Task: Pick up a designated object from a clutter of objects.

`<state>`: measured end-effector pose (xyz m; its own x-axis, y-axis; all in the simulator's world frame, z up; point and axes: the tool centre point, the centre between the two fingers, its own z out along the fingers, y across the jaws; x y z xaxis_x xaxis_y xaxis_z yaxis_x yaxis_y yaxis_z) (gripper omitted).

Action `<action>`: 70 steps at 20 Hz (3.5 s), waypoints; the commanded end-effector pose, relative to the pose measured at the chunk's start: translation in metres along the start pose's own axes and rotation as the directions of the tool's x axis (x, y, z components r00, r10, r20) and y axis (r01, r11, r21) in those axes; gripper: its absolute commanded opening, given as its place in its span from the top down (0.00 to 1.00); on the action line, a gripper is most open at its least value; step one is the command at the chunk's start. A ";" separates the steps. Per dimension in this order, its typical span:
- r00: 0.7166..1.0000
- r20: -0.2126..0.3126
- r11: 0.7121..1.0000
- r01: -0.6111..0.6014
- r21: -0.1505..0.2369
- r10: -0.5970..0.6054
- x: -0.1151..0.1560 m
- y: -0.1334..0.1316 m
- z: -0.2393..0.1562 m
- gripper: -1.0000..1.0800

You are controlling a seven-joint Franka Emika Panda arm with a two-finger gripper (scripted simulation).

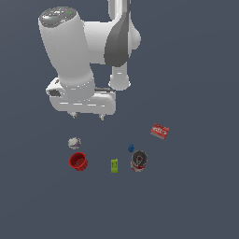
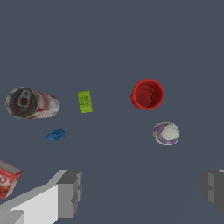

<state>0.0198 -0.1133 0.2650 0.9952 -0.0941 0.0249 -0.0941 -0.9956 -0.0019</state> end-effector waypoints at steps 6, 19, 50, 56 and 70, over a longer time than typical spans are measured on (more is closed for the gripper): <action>1.000 0.011 1.000 0.001 0.008 -0.001 0.007 0.058 0.085 0.04; 1.000 0.024 1.000 -0.001 -0.001 0.001 -0.008 0.120 0.173 0.04; 1.000 0.025 1.000 -0.002 -0.002 0.002 -0.011 0.124 0.228 1.00; 1.000 0.024 1.000 -0.003 -0.002 0.003 -0.012 0.123 0.225 1.00; 1.000 0.024 1.000 -0.003 -0.002 0.003 -0.017 0.097 0.157 1.00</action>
<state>-0.0023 -0.2131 0.0946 0.9953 -0.0972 -0.0018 -0.0972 -0.9953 -0.0008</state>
